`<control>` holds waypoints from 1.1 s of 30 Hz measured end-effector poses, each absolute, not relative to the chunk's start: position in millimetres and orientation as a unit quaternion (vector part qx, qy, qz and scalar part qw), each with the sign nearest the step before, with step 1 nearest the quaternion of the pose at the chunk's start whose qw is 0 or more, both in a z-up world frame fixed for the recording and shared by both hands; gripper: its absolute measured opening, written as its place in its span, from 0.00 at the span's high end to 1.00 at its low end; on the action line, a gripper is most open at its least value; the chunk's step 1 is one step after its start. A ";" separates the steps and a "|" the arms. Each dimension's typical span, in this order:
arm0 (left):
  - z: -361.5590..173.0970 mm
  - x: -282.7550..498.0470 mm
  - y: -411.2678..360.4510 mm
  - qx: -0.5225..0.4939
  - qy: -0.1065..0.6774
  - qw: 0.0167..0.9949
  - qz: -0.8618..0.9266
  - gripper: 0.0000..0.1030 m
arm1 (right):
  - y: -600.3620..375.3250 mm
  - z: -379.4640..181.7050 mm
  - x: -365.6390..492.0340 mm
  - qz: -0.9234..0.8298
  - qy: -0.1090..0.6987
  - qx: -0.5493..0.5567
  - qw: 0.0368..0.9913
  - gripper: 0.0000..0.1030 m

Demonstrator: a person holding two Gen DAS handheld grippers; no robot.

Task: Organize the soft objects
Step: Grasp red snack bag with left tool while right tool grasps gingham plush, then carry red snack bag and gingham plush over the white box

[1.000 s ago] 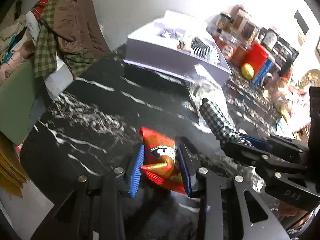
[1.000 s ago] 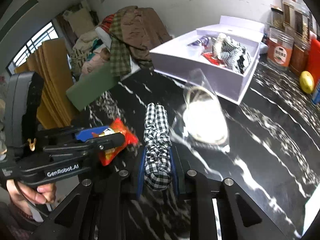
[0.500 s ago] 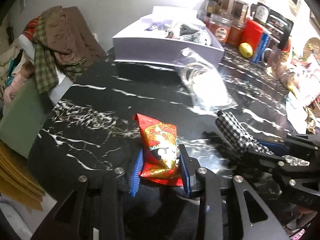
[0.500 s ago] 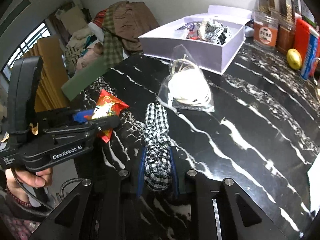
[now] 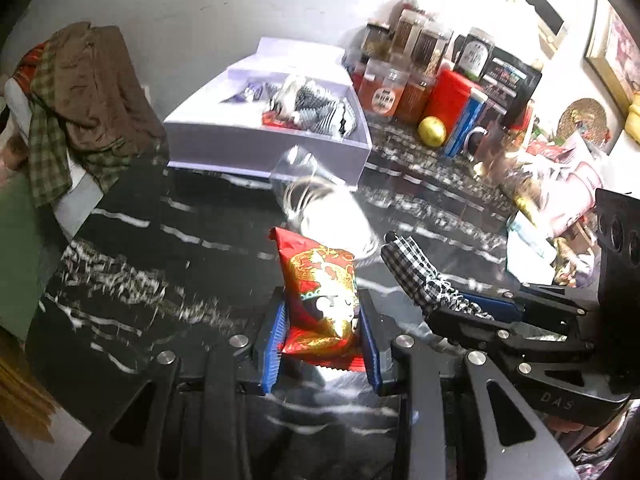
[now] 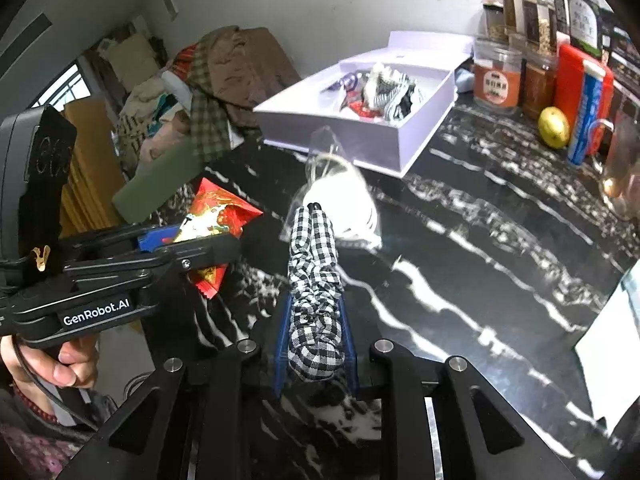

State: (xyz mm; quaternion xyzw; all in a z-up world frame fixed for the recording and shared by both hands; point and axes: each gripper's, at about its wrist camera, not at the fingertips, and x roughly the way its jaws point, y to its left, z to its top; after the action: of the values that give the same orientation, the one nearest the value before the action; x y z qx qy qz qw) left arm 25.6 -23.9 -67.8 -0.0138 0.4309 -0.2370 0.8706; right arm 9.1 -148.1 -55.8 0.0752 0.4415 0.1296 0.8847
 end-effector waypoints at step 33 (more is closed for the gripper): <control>61.0 144.1 -77.6 0.026 0.267 0.909 -0.319 0.68 | -207.9 55.7 124.2 0.110 0.314 0.059 0.941 0.78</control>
State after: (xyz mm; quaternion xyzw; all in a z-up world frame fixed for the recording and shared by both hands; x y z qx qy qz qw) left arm 144.1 -77.6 61.0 0.0257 0.2668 -0.3185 0.9092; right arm 124.2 -207.9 55.7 0.0588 0.3142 0.1100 0.9411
